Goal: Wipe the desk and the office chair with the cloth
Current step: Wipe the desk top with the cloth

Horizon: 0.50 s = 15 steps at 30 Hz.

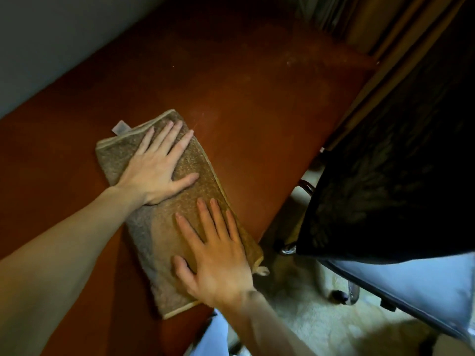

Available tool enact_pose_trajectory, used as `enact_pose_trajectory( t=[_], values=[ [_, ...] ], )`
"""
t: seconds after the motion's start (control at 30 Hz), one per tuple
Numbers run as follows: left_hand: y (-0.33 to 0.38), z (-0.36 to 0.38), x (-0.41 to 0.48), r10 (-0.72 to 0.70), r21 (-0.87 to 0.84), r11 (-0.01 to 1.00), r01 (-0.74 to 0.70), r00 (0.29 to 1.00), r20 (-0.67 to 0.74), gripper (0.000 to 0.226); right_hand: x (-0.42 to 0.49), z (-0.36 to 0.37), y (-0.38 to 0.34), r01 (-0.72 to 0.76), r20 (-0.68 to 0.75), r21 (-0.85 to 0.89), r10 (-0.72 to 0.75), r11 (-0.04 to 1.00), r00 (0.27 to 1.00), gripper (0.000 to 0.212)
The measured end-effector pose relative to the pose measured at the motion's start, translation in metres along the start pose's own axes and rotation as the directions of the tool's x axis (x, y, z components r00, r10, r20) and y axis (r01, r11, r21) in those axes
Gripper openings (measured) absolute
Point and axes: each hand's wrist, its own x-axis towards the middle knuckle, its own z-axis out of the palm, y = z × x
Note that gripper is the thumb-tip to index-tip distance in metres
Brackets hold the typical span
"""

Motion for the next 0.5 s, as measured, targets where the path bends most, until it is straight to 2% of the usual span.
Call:
enact_pose_trajectory(
  t=[0.17,0.37,0.5],
  values=[
    [0.019,0.005,-0.003,-0.209,-0.049,0.977,0.207,0.977,-0.031,0.101,0.011,-0.023,0.060,0.165,0.110,-0.087,-0.155,0.983,0.982,0.079],
    [0.042,0.008,-0.002,-0.446,-0.136,0.890,0.436,0.894,-0.051,0.103,0.046,-0.056,0.122,0.333,0.232,-0.148,-0.295,0.931,0.927,0.077],
    [0.050,0.007,0.000,-0.527,-0.194,0.837,0.512,0.849,-0.033,0.095,0.068,-0.082,0.126,0.333,0.362,-0.196,-0.248,0.922,0.899,0.079]
  ],
)
